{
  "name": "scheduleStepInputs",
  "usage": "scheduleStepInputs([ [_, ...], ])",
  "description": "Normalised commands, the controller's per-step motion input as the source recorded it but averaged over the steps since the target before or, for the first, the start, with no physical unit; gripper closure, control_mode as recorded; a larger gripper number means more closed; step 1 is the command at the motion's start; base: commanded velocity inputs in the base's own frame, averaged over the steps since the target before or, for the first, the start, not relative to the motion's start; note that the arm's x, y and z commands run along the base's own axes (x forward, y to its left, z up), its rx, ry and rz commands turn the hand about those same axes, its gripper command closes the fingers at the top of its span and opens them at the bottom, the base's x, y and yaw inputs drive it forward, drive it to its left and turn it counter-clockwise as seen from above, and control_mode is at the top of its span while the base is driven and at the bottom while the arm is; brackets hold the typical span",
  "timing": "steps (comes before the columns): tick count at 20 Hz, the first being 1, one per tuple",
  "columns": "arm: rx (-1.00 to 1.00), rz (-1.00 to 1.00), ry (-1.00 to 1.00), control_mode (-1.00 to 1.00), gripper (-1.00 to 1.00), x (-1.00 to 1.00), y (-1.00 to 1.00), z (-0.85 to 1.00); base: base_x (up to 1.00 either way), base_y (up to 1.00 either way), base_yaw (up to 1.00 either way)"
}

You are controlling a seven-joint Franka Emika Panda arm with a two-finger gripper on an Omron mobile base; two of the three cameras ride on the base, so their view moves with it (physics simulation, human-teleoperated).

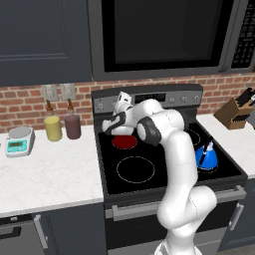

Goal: Turn off the rear left burner of the stove.

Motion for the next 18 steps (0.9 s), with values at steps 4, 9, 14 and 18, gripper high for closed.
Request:
scheduleStepInputs([
  [4, 0.00, -0.05, 0.00, -1.00, -1.00, 0.28, 0.00, 0.00, 0.00, 0.00, 0.00],
  [9, 0.00, -0.03, 0.00, -1.00, -1.00, 0.13, 0.05, -0.11, 0.00, 0.00, 0.00],
  [14, -0.01, -0.03, 0.00, -1.00, -1.00, 0.25, 0.00, -0.12, 0.00, 0.00, 0.00],
  [18, 0.00, -0.03, 0.00, -1.00, -1.00, 0.34, 0.00, -0.08, 0.00, 0.00, 0.00],
])
